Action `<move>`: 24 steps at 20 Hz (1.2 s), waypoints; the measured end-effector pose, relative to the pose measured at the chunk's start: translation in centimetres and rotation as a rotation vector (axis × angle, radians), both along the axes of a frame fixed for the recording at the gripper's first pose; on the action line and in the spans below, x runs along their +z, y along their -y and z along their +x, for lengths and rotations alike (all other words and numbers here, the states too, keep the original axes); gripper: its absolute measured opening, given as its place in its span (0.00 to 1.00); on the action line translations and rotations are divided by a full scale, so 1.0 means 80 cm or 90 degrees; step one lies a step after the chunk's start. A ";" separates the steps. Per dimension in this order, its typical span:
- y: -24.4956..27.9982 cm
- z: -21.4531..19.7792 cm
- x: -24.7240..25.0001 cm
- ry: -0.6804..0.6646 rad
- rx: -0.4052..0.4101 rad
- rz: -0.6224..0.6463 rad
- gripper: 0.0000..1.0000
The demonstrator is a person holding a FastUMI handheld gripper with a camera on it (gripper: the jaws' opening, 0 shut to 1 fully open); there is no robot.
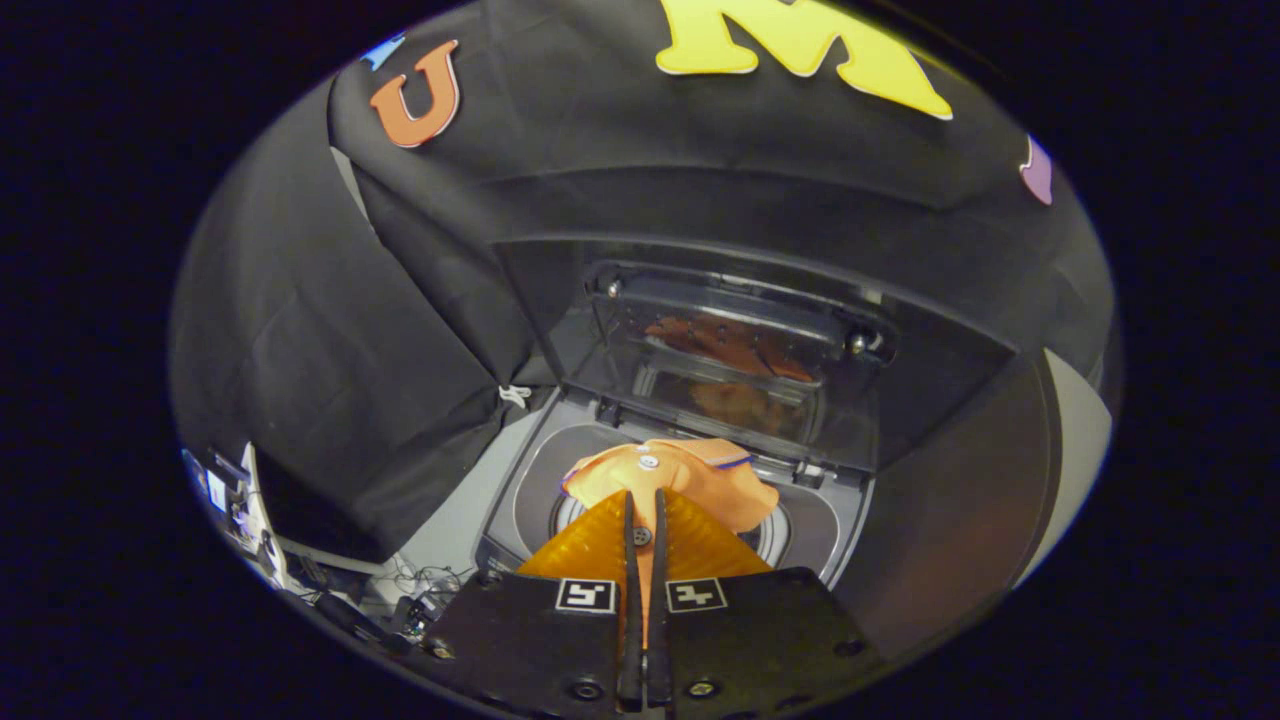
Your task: Put the clothes into the washing machine and then close the washing machine lid.
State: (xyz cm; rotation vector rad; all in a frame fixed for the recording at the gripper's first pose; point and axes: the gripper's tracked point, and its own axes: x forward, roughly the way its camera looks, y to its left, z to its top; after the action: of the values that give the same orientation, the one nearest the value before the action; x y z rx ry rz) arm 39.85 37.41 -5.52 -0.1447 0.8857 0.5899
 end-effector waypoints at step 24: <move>-0.008 0.032 -0.168 -0.057 -0.136 -0.013 0.05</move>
State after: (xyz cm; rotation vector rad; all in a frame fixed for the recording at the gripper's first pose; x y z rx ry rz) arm 42.42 38.02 -18.93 -0.0404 0.9806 0.3905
